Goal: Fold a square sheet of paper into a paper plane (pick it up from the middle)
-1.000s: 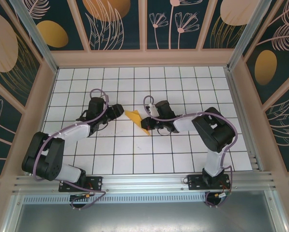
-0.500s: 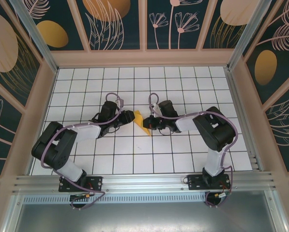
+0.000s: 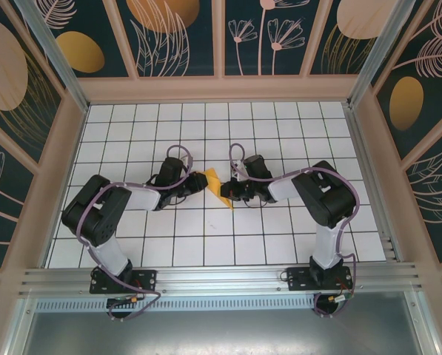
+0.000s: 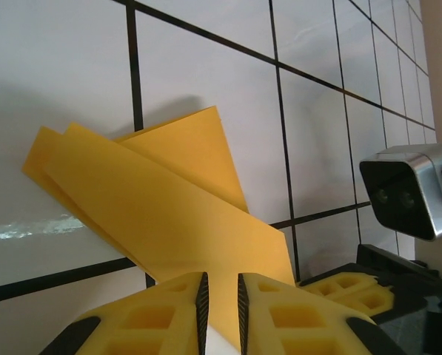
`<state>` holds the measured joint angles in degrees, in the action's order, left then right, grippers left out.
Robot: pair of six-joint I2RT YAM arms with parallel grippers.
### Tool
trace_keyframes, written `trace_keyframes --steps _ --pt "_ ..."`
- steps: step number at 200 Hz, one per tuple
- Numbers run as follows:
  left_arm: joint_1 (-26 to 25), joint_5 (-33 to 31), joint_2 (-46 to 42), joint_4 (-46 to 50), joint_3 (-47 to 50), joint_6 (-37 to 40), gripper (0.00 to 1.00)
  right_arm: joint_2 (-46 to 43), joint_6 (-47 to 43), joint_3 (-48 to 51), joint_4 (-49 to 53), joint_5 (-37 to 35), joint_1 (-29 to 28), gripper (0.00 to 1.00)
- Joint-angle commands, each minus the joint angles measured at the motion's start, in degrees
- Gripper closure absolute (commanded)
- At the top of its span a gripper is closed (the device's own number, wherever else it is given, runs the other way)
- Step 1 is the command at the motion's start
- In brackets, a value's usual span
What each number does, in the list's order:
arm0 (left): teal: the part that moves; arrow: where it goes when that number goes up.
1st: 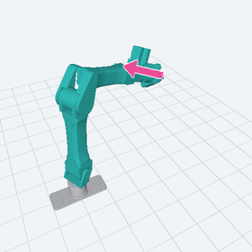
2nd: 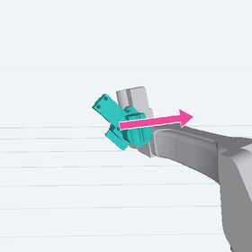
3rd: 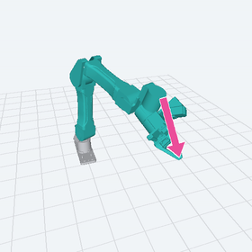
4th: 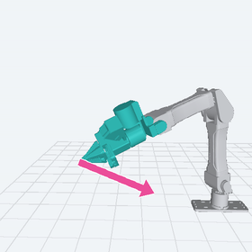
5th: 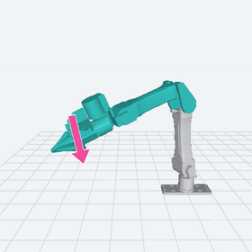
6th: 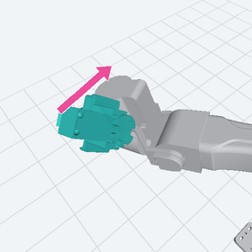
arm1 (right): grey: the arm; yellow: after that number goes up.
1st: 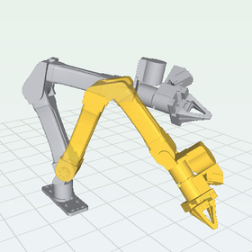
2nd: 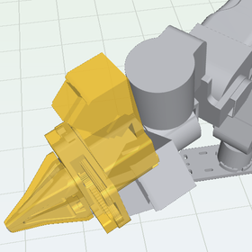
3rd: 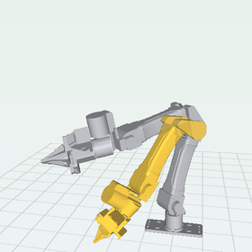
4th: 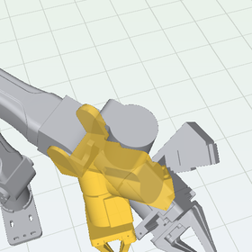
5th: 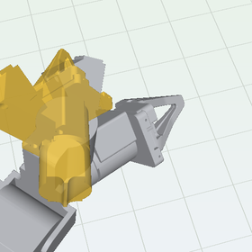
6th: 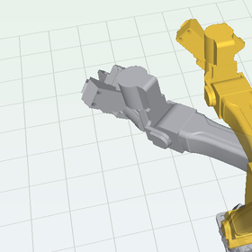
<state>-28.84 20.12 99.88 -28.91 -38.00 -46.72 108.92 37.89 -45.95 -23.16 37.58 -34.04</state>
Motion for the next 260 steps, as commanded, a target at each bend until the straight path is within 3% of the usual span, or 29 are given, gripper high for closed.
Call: trace_keyframes --steps 1,70,152,198,260 --pt "-0.34 0.17 2.05 -1.15 -2.23 0.20 0.79 1.18 0.34 -0.32 1.50 0.82 0.40 1.00" --pt "-0.34 -1.28 5.49 1.33 -4.74 0.27 0.81 0.97 0.08 -0.97 2.39 1.00 0.39 0.97" --pt "-0.32 -3.82 6.86 4.83 -6.11 0.14 0.81 -7.68 -2.68 -2.26 8.21 -1.04 2.04 0.76" --pt "-0.34 -4.00 7.09 5.95 -6.90 0.04 0.80 -11.97 -6.49 -1.73 10.98 -4.50 0.82 0.75" --pt "-0.34 -4.12 6.78 6.82 -7.66 -0.05 0.79 -5.09 -7.89 -4.67 12.72 -3.97 -2.43 0.81"
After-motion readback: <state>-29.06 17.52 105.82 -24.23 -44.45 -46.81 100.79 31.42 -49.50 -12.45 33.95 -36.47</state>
